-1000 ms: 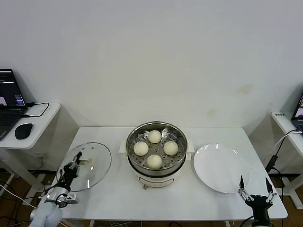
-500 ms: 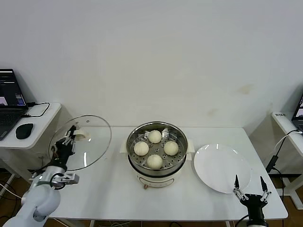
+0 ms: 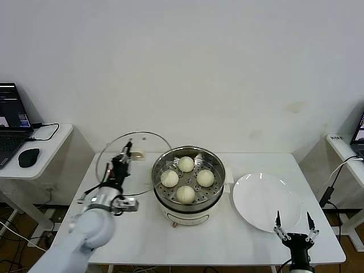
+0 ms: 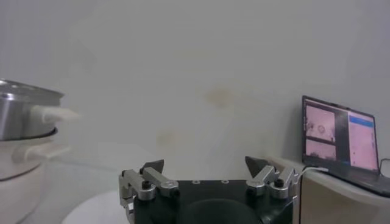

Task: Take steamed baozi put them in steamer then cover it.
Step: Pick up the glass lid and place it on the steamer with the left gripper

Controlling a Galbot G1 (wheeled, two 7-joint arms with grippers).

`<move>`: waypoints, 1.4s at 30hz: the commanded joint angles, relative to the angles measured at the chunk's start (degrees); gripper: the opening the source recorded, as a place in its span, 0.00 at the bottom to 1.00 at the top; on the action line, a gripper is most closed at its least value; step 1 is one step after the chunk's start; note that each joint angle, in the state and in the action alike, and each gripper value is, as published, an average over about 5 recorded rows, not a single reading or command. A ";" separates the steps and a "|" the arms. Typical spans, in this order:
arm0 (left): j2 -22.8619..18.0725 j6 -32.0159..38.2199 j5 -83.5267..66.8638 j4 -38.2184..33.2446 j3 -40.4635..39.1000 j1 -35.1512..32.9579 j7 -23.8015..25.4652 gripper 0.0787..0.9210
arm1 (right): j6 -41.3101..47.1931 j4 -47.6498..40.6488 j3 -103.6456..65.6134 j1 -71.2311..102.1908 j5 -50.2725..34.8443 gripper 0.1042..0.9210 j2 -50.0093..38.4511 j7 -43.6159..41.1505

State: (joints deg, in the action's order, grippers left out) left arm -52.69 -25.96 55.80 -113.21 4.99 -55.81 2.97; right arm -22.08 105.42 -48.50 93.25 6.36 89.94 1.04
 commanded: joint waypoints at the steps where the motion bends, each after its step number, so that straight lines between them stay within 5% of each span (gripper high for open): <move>1: -12.53 -8.56 16.47 1.89 -15.88 10.33 11.54 0.06 | 0.12 -1.05 0.51 -0.76 6.72 0.88 0.67 5.03; 8: -21.75 -8.61 20.72 5.62 -17.30 9.45 13.07 0.06 | 0.23 -1.74 0.69 -1.18 6.63 0.88 0.63 5.09; 15: -25.92 -8.58 21.97 9.49 -17.11 9.52 12.71 0.06 | -0.04 -2.14 1.05 -1.16 6.51 0.88 0.59 4.86; 42: -28.23 -7.75 24.14 15.11 -14.47 6.92 11.64 0.06 | -0.77 -2.38 2.37 -0.74 5.96 0.88 0.46 4.11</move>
State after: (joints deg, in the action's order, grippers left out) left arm -79.83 -33.51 79.25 -99.18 -9.41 -48.71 14.23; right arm -22.80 103.09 -46.19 92.53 12.24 90.38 5.08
